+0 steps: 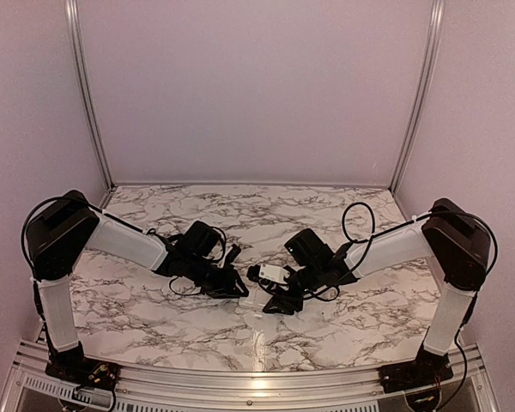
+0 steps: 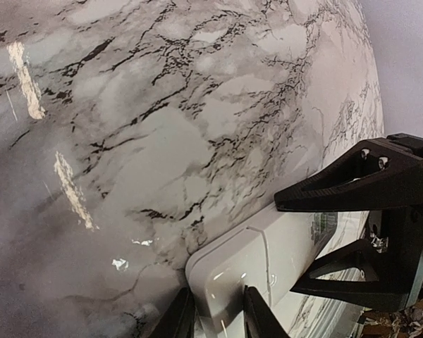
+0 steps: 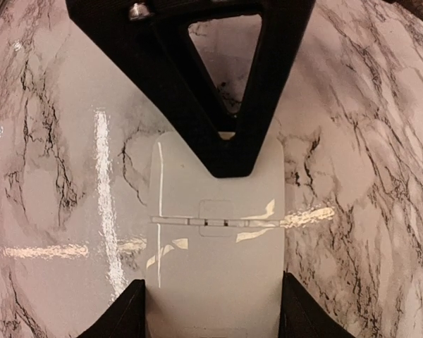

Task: Load the batteries into the remote control
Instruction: Load the battery cover onto the remote control without the battery cover.

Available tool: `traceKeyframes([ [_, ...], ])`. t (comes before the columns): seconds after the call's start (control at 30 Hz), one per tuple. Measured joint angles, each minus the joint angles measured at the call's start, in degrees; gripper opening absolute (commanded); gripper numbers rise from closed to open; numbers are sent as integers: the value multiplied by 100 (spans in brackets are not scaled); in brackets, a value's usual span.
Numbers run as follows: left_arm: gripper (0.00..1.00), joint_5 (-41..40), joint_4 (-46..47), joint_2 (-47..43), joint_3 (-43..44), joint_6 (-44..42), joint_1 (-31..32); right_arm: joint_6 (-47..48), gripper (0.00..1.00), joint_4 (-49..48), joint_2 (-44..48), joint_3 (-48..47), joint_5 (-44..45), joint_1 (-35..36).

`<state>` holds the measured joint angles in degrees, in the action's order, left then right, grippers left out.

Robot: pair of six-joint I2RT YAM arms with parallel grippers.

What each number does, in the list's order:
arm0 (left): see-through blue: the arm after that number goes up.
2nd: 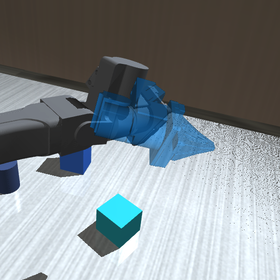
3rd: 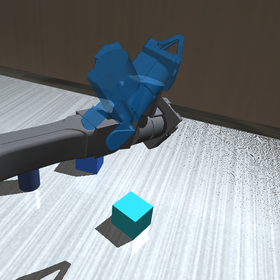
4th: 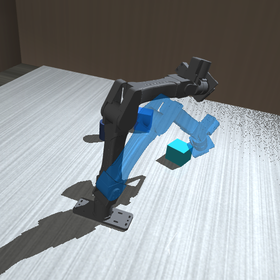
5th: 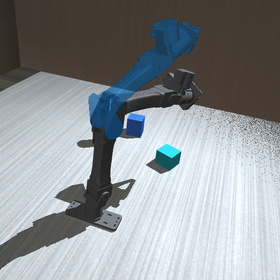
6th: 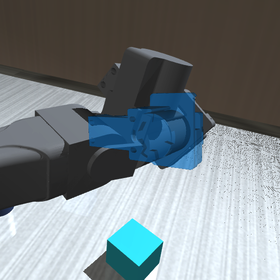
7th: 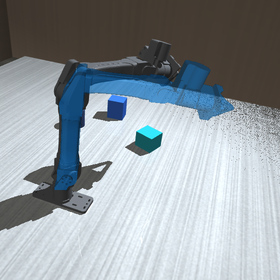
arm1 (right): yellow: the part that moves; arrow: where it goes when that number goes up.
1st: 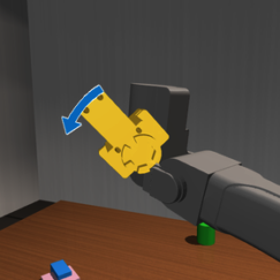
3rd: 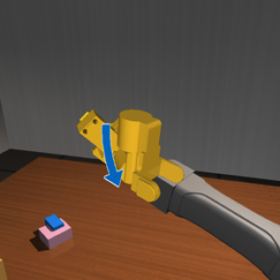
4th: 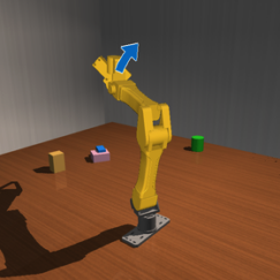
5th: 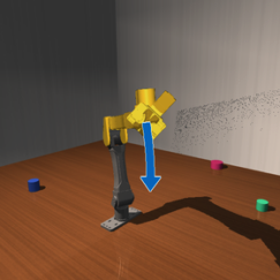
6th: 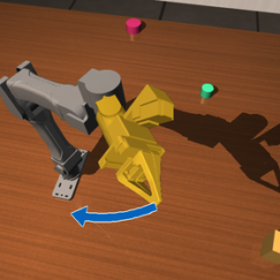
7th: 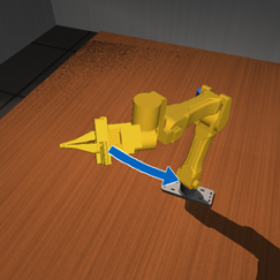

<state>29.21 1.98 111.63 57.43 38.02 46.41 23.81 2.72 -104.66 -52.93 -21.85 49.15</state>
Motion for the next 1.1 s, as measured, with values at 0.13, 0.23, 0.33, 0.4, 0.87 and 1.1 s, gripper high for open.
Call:
traceKeyframes([
  [0.13,25,-37,-11,-7,-7,-13,7,-2,46,-2,0,2,0,0],
  [0.23,26,-90,-11,-20,-20,-35,22,-2,45,-4,0,4,0,0],
  [0.33,27,-153,-13,-33,-31,-79,48,-4,44,-7,0,4,0,0],
  [0.4,24,-190,-15,-39,-31,-107,66,-7,43,-4,0,4,0,0],
  [0.87,0,-310,-70,-61,-44,48,118,-22,33,-68,0,33,2,0],
  [1.1,1,-267,-83,-7,7,144,127,-42,26,-90,0,44,-4,0],
])
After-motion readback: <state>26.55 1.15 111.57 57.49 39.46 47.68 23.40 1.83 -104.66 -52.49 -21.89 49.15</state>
